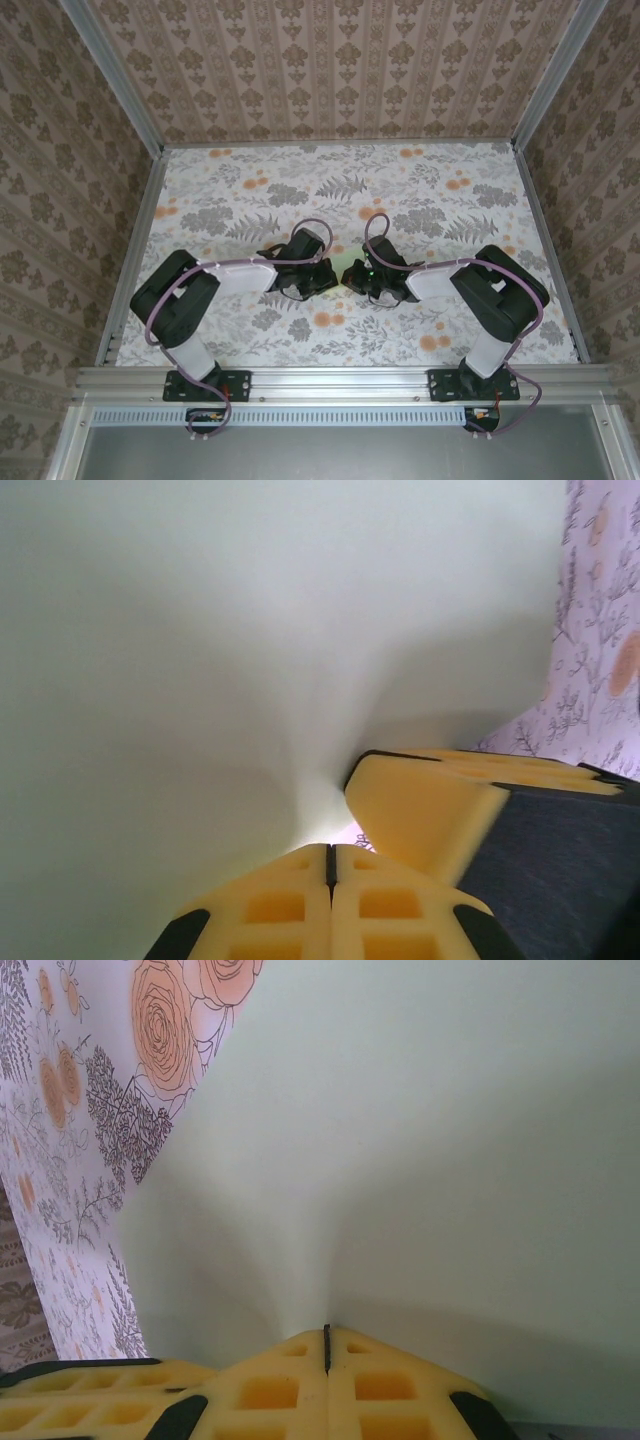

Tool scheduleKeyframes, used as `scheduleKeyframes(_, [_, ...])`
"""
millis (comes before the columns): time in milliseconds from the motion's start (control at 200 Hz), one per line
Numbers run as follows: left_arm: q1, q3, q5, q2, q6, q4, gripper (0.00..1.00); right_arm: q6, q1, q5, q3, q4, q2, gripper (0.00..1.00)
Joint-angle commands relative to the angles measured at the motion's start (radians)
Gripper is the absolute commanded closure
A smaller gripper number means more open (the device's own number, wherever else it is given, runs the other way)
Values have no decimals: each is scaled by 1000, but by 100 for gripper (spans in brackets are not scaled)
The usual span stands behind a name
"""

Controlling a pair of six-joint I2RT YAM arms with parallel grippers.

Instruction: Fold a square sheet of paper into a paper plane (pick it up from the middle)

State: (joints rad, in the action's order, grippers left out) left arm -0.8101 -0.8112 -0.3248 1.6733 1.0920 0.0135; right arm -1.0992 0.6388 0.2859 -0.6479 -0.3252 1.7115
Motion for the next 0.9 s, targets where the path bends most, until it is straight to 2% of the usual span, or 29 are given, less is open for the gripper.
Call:
scheduleKeyframes(0, [9, -10, 30, -4, -33, 43, 100, 12, 2, -15, 22, 63, 31, 100])
scheduleKeyframes(175, [12, -16, -14, 48, -10, 50, 100, 6, 3, -13, 23, 58, 37, 100])
scheduleKeyframes(540, [29, 19, 19, 52, 32, 139, 100, 43, -20, -19, 55, 16, 42, 100])
scheduleKeyframes(740, [33, 29, 20, 52, 41, 152, 100, 103, -119, -30, 118, -53, 27, 100])
scheduleKeyframes(895, [40, 33, 7, 56, 24, 154, 100, 144, -213, -40, 145, -37, 6, 100])
